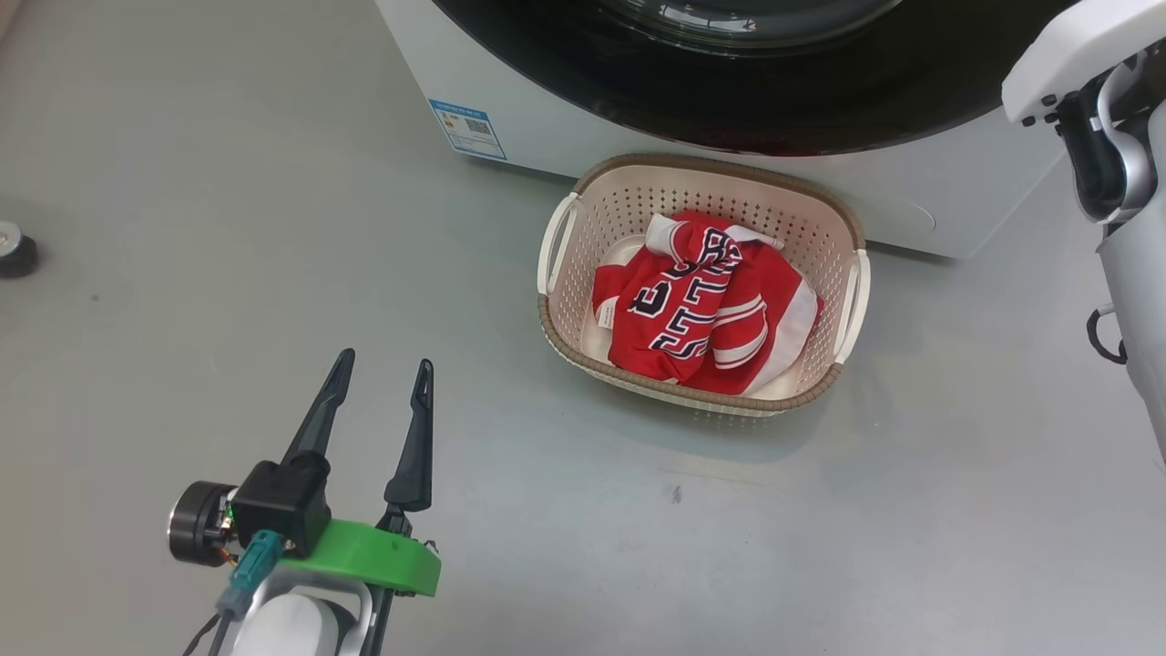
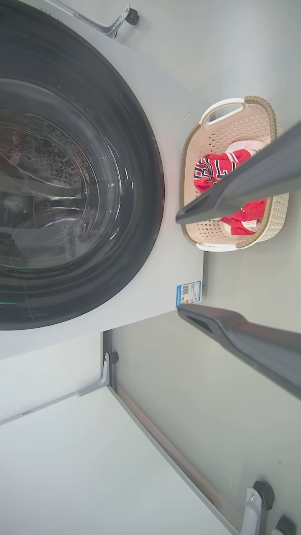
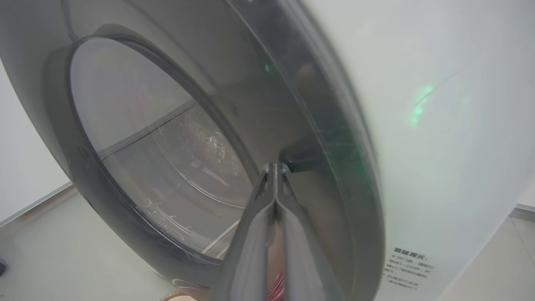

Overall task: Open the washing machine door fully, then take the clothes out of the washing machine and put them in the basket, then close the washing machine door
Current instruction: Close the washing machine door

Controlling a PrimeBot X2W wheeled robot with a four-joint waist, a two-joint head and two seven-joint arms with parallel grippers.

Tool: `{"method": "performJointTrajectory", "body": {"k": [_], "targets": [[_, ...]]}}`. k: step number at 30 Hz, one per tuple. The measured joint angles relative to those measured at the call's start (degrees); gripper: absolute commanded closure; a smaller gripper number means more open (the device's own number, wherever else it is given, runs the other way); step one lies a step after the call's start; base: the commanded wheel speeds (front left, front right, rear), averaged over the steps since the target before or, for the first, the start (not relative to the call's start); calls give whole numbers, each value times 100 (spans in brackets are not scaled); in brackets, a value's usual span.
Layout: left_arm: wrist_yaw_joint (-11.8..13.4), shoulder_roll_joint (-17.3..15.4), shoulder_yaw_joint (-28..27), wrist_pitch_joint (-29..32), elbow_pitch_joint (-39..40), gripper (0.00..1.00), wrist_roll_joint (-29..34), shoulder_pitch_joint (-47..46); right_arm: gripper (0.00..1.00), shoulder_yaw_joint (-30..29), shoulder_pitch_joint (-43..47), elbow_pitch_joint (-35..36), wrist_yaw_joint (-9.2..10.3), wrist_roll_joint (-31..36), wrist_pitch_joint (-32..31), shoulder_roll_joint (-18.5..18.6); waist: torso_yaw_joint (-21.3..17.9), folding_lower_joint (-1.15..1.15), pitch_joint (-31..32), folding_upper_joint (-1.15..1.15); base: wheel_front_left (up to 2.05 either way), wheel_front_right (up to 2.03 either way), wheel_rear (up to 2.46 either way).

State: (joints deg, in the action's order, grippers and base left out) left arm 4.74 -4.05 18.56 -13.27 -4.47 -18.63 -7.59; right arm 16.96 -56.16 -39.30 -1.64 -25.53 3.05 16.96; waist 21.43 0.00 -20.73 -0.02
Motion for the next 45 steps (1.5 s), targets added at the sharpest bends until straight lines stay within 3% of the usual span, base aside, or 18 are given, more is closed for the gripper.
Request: {"method": "performJointTrajectory", "body": {"k": [9, 17, 26, 27, 29, 30, 31, 45], "targets": [[1, 7, -93, -43, -176, 0, 1, -34, 100, 275, 207, -209, -291, -9, 422, -312, -100, 0, 176, 0, 0, 0, 0], [1, -57, -164, -49, -280, 0, 9, -30, 100, 325, 882, -220, -385, -125, 933, -524, -279, 0, 382, 0, 0, 0, 0], [1, -237, -260, -49, -312, 0, 9, 18, 99, 357, 1700, -127, -434, -238, 1073, -717, -666, 0, 683, 0, 0, 0, 0], [1, -245, -269, -49, -313, 0, 9, 33, 83, 349, 1777, -102, -434, -269, 1081, -740, -716, 0, 716, 0, 0, 0, 0], [1, -259, -270, -49, -330, 0, 9, 66, 38, 333, 1928, -55, -434, -278, 1093, -781, -818, 0, 786, 0, 0, 0, 0], [1, -269, -269, -49, -344, 0, 9, 79, 4, 325, 2007, -35, -434, -294, 1096, -799, -867, 0, 823, 0, 0, 0, 0], [1, -277, -268, -49, -352, 0, 9, 94, 0, 326, 2086, -26, -434, -311, 1096, -811, -915, 0, 861, 0, 0, 0, 0], [0, -411, -271, -8, -367, 0, 9, 369, 0, 208, 2995, 298, -366, -314, 1115, -884, -1565, 0, 1377, 0, 0, 0, 0]]}}
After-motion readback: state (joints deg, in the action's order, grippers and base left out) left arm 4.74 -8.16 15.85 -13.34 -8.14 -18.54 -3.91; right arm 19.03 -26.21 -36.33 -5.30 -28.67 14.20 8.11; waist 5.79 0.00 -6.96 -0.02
